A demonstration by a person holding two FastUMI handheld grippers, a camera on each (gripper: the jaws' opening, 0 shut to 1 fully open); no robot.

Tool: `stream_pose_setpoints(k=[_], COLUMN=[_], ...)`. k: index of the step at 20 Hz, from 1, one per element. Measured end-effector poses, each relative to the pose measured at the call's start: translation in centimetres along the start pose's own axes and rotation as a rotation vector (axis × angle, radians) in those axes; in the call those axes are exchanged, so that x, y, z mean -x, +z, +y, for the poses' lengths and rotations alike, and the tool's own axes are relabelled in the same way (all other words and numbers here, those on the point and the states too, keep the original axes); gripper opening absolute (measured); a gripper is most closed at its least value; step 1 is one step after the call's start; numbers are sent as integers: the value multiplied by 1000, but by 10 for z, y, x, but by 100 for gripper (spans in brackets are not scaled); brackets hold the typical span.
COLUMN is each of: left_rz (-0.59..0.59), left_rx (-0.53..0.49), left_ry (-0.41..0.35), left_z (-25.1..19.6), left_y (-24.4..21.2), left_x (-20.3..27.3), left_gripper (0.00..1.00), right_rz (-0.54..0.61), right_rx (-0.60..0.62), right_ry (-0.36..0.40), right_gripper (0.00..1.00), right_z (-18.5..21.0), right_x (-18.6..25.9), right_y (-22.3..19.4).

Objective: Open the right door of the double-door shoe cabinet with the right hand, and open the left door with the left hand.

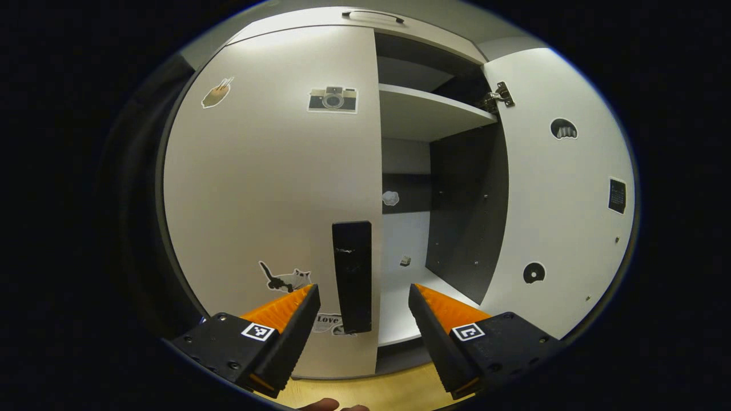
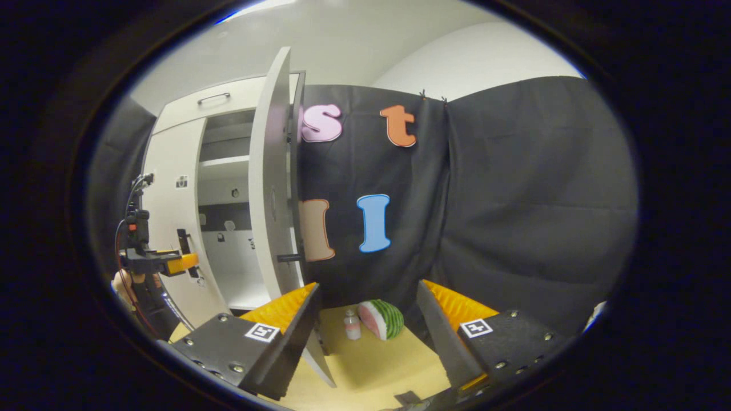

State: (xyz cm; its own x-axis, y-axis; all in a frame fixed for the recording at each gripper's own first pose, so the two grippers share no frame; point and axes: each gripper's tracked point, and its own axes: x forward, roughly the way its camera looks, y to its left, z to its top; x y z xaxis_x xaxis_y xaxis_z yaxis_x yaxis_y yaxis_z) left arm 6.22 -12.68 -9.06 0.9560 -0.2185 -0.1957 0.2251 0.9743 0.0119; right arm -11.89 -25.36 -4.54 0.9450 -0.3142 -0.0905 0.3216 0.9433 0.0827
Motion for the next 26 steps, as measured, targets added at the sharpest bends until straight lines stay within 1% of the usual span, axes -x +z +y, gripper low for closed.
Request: stream_pose_setpoints(k=[3,5,6,8,13,14,16,19,21,22,24,25,26], left_rz=[-5,0,1,-6,-33,-31,-30,-22,-21,-25,-32,-32,-36], left_rx=[4,12,13,21,47,47,38,3,-7,-2,7,4,2], left_ry=[24,40,52,80,133,146,164,200,225,231,231,233,233], left_z=[1,2,4,9,14,16,16,18,22,24,24,26,28], left_y=[-1,-5,-5,-6,-5,-6,-6,-9,-10,-10,-9,-9,-10], left_x=[-11,-17,-20,-25,-27,-28,-29,-30,-30,-30,-29,-29,-29], left_gripper=[97,97,97,97,95,94,95,94,92,88,82,82,75], right_rz=[6,11,14,20,25,25,30,43,49,51,56,57,59], right_rx=[-3,-7,-9,-15,-23,-22,-19,-19,-19,-18,-17,-18,-20], right_ry=[-18,-31,-38,-50,-66,-68,-72,-78,-80,-81,-86,-87,-87], right_gripper=[100,99,100,99,99,100,99,100,100,99,99,99,99], right_z=[-5,-10,-11,-16,-21,-21,-23,-25,-27,-28,-31,-32,-32], right_x=[0,0,0,1,3,2,3,4,5,6,7,8,9], right_y=[-1,-3,-5,-6,-6,-7,-8,-11,-12,-13,-13,-13,-13])
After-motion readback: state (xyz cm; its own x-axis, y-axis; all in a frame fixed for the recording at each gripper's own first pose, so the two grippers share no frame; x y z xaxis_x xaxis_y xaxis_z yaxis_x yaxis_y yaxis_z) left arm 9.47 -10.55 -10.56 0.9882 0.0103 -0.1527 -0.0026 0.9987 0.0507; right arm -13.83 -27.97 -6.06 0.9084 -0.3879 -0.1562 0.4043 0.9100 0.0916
